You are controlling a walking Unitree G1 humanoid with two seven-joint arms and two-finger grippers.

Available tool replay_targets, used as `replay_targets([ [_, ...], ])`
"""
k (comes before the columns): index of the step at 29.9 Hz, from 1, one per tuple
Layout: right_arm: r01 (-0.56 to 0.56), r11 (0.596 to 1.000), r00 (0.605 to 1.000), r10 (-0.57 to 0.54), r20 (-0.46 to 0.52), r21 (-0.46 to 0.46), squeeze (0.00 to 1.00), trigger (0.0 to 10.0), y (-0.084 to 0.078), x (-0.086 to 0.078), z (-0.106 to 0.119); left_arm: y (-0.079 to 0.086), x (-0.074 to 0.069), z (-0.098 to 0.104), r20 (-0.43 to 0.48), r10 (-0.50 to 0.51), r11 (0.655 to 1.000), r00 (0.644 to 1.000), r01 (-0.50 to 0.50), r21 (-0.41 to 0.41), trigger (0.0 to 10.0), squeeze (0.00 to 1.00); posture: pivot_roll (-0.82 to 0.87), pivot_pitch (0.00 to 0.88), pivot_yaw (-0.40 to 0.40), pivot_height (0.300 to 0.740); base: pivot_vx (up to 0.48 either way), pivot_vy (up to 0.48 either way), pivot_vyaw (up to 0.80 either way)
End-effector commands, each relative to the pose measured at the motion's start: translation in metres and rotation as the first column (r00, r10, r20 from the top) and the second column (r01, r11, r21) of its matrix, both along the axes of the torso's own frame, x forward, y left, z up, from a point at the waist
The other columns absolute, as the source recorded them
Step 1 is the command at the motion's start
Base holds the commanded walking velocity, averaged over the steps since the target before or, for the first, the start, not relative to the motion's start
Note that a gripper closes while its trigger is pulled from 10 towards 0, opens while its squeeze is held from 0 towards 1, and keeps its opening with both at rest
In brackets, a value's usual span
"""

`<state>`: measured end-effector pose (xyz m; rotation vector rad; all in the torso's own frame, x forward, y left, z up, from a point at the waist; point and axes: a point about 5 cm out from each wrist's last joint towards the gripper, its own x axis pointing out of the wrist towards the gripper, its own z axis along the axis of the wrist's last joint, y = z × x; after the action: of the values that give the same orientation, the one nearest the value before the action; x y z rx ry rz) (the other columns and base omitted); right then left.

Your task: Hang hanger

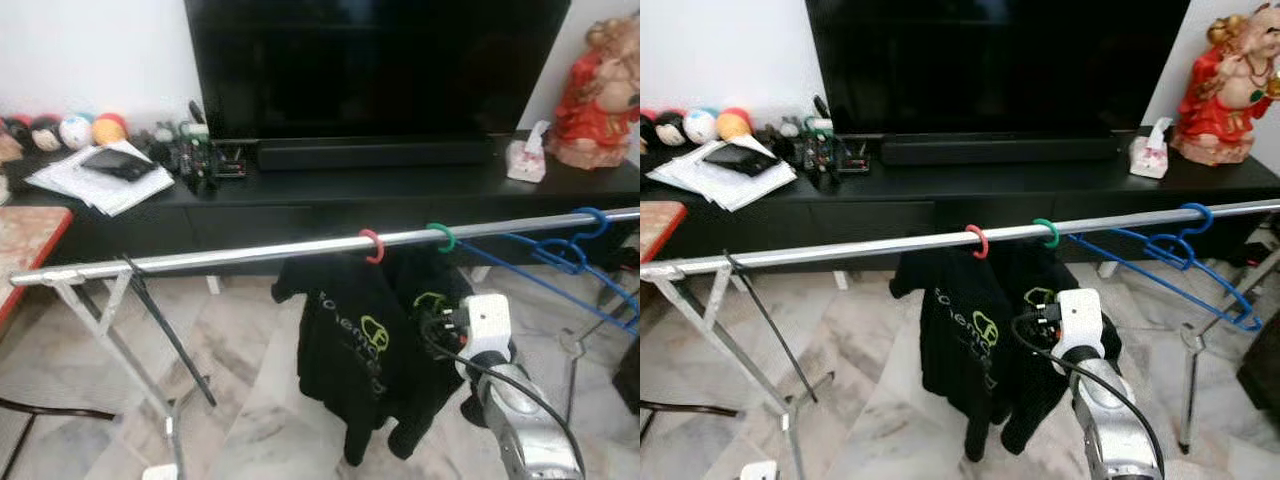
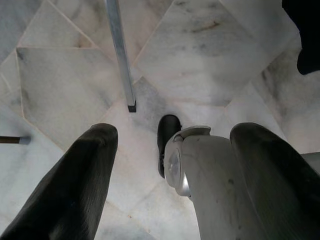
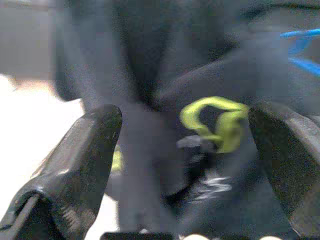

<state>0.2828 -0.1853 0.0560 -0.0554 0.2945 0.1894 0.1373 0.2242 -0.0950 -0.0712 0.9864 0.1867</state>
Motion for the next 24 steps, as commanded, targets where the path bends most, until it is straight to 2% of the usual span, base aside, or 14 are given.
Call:
replay_targets([
  [1,-0.06,0.998,0.997,0.059,-0.057,-0.001,0.0,10.0,0.005,-0.001,-0.007,0.002,-0.006,-0.002,-0.032,0.005,1.0,0.999,-0.005,-0.006,10.0,0.0,-0.07,0.0,-0.034,0.74,0.0,0.0,0.0],
  [2,-0.105,0.994,0.992,0.105,-0.065,-0.001,0.0,10.0,0.009,0.0,-0.007,0.002,-0.006,-0.002,-0.033,0.002,1.0,0.999,-0.003,-0.008,10.0,0.0,-0.07,0.0,-0.034,0.74,0.0,0.0,0.0],
  [6,-0.17,0.985,0.98,0.168,-0.11,-0.013,0.0,10.0,0.012,0.001,-0.008,0.001,-0.006,-0.002,-0.032,0.006,1.0,0.999,-0.006,-0.012,10.0,0.0,-0.07,0.0,-0.037,0.74,0.0,0.0,0.0],
  [8,-0.206,0.978,0.965,0.2,-0.168,-0.022,0.0,10.0,0.011,0.003,-0.011,0.001,-0.005,-0.002,-0.031,0.007,1.0,0.999,-0.008,-0.016,10.0,0.0,-0.07,0.0,-0.039,0.74,0.0,0.0,0.0],
  [15,-0.138,0.988,0.982,0.127,-0.138,-0.076,0.0,10.0,-0.004,0.022,-0.004,0.0,-0.004,-0.002,-0.029,0.014,1.0,0.999,-0.015,-0.018,10.0,0.0,-0.06,0.0,-0.039,0.74,0.0,0.0,0.0],
  [17,-0.128,0.989,0.986,0.119,-0.114,-0.075,0.0,10.0,-0.004,0.029,0.002,0.001,-0.003,-0.002,-0.029,0.016,1.0,0.999,-0.016,-0.017,10.0,0.0,-0.06,0.0,-0.038,0.74,0.0,0.0,0.0],
  [23,-0.134,0.989,0.986,0.127,-0.109,-0.062,0.0,10.0,-0.003,0.032,0.005,0.001,-0.003,-0.002,-0.029,0.016,1.0,0.999,-0.016,-0.018,10.0,0.0,-0.06,0.0,-0.038,0.74,0.0,0.0,0.0],
  [24,-0.134,0.99,0.985,0.13,-0.112,-0.037,0.0,10.0,-0.001,0.033,0.005,0.001,-0.003,-0.002,-0.03,0.016,1.0,0.999,-0.016,-0.018,10.0,0.0,-0.06,0.0,-0.038,0.74,0.0,0.0,0.0],
])
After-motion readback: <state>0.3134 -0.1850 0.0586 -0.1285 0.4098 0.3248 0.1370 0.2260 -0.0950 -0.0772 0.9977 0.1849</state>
